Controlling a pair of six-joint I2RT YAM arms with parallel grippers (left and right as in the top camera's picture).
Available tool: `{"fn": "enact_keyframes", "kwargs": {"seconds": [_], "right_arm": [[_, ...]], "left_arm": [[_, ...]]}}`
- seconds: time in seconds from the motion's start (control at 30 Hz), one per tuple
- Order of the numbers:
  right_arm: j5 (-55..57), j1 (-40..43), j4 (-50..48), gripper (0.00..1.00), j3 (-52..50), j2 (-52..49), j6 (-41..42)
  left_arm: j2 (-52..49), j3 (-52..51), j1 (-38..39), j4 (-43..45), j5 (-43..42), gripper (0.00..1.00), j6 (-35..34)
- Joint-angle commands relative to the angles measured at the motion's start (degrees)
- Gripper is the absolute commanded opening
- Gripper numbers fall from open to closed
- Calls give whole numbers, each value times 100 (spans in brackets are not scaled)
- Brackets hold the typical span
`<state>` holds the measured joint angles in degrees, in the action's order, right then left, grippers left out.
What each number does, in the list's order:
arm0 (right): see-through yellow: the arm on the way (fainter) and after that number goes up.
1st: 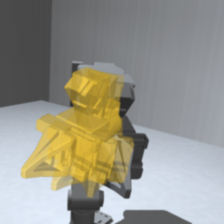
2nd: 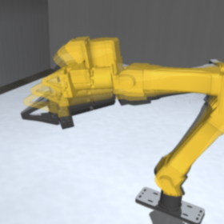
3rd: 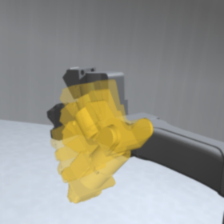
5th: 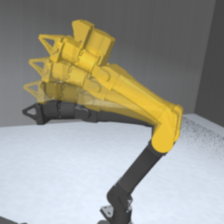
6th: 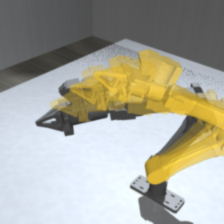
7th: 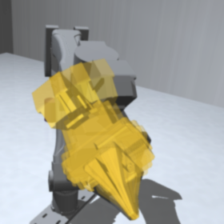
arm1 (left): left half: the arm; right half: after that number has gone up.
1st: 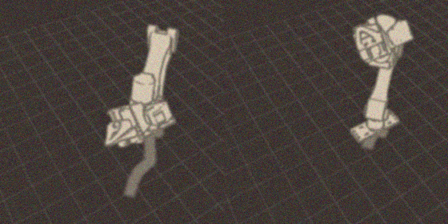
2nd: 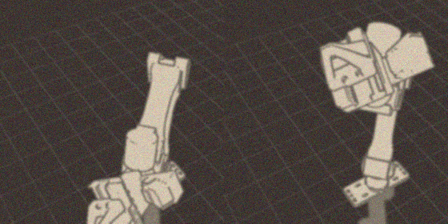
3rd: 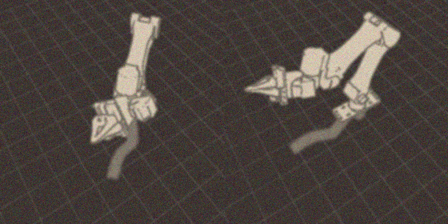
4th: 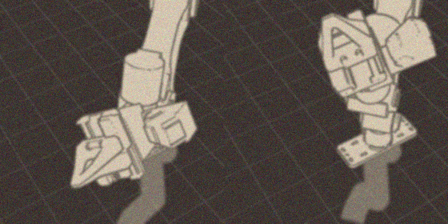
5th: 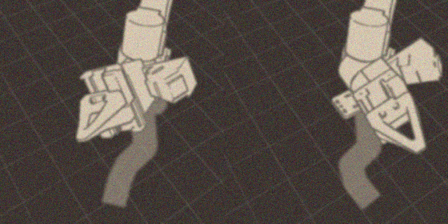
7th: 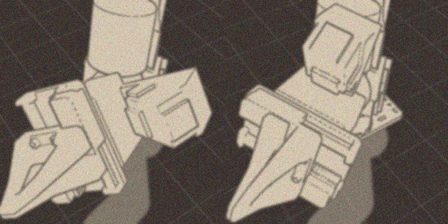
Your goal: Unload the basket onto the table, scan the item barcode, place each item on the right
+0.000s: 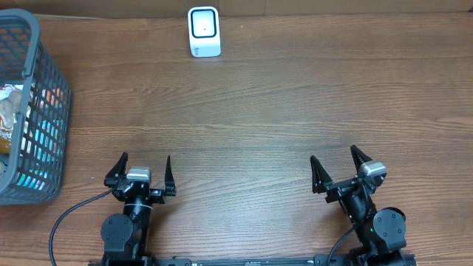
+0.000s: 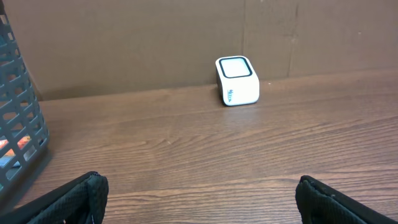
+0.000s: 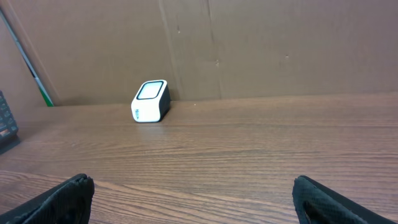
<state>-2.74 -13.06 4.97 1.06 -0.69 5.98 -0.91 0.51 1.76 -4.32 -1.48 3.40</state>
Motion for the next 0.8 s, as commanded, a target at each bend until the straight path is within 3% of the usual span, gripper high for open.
{"fn": "enact_keyframes", "kwargs": {"seconds": [0.0,0.77], "right_arm": [[7,28,-37,100,-59,52,-4],[7,28,-37,100,-59,52,-4]], "left_arm": [[61,-22,-28,-11,33,100,87],[61,-22,-28,-13,42,100,-208]]}}
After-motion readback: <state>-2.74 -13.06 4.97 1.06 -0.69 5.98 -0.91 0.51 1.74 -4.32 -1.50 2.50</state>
